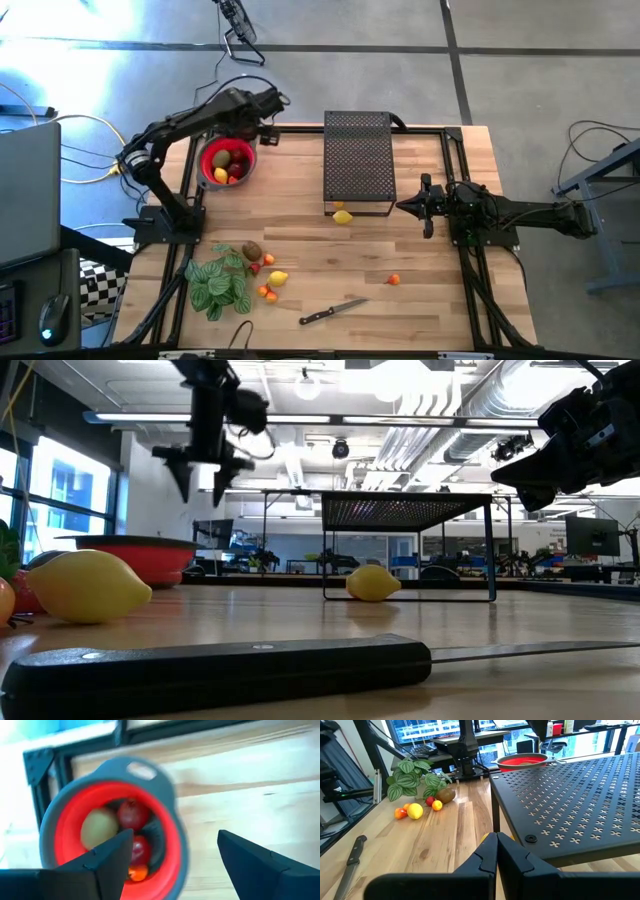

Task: Pick & Place Fruit
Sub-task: Put the top yellow lemon into the strainer bowl

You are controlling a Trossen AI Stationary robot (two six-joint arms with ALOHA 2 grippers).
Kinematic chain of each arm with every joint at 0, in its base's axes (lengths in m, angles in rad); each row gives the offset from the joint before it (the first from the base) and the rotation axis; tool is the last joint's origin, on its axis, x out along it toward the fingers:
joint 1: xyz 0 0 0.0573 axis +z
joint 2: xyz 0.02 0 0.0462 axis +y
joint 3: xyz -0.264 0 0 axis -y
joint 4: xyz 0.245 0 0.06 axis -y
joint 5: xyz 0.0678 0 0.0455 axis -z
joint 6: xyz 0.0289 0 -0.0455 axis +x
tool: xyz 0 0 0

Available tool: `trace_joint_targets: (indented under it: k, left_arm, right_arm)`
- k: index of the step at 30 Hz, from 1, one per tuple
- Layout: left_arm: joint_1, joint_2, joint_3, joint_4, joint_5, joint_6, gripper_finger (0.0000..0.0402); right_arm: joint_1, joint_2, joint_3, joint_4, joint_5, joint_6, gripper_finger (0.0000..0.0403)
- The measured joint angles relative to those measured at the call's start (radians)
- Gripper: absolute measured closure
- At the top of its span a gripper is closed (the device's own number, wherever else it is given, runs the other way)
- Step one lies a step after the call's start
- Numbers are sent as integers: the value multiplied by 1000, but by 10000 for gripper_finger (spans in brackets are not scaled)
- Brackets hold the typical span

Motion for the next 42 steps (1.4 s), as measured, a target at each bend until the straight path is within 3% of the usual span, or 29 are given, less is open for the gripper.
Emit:
trace_joint_targets:
  k: [9, 21, 30, 42]
  left_arm:
    - [-163, 0, 114, 97, -23, 199, 153]
    - [-453, 0, 123, 291, 16, 397, 187]
    - [-703, 14, 122, 376, -129, 374, 192]
    - [-887, 99, 120, 565, -147, 454, 192]
  right_arm:
    - [0, 0, 0, 0, -2, -2, 401]
    - [0, 0, 0, 0, -3, -2, 401]
    - [0, 0, 0, 0, -3, -2, 401]
    - [0, 0, 0, -3, -3, 5, 401]
